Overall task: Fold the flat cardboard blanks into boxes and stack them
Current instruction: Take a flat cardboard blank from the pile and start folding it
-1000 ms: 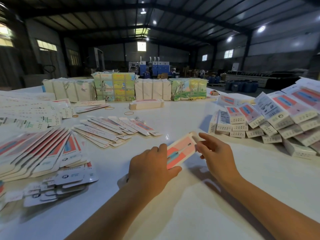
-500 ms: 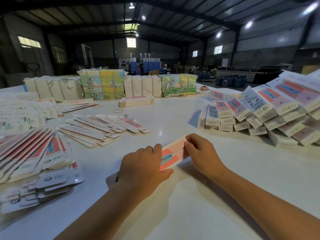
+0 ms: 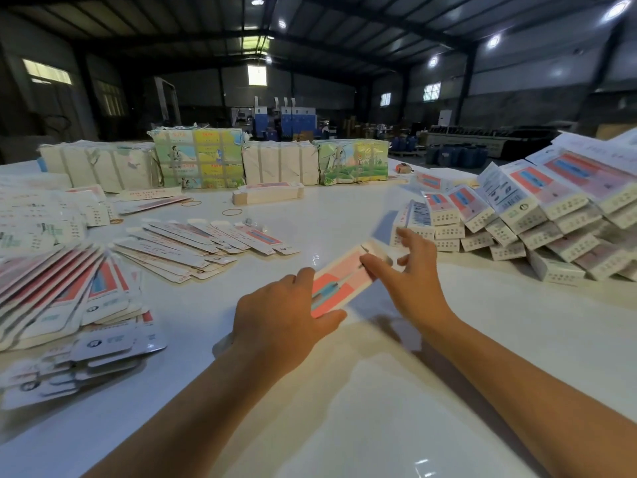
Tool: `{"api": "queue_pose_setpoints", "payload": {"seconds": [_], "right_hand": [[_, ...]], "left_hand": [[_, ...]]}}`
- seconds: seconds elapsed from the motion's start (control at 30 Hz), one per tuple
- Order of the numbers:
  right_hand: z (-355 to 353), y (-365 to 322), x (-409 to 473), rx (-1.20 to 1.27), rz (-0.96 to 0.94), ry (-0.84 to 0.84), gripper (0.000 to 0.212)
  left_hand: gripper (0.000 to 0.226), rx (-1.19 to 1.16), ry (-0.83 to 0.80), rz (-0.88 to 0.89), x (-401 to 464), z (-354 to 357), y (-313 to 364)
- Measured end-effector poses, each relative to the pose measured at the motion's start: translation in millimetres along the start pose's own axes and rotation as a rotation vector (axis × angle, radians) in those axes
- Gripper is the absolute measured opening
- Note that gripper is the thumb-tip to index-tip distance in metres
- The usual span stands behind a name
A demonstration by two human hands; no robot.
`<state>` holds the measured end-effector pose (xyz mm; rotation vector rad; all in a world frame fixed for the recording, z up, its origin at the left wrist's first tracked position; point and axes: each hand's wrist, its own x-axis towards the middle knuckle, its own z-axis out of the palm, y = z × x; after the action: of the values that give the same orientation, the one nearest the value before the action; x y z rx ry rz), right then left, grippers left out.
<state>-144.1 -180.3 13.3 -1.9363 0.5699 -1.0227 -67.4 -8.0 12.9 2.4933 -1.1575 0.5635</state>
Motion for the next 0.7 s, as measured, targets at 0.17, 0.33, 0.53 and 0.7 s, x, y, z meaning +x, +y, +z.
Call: {"api": "queue_pose_setpoints", "payload": {"seconds": [0.17,0.33,0.53,0.7], "right_hand": [[-1,-4,1,0.866,0.596,-0.409,0.014],[5,1,-8,0.088,-0.109,-0.171,0.025],[8,-2,-12,0.017,-0.152,-0.161,0.034],[4,-4,-7,0.445,0.159,-0.225,0.035]], "left_hand": [[0.058,-0.047,-0.023,0.04,1,-1,6],[0.061,-0.007,-0.029,0.044,3,3,6],[0.058,0.035,0.009,0.041,2,4,4],[0.061,0.019,0.018,0.066,3,5,-3]]}}
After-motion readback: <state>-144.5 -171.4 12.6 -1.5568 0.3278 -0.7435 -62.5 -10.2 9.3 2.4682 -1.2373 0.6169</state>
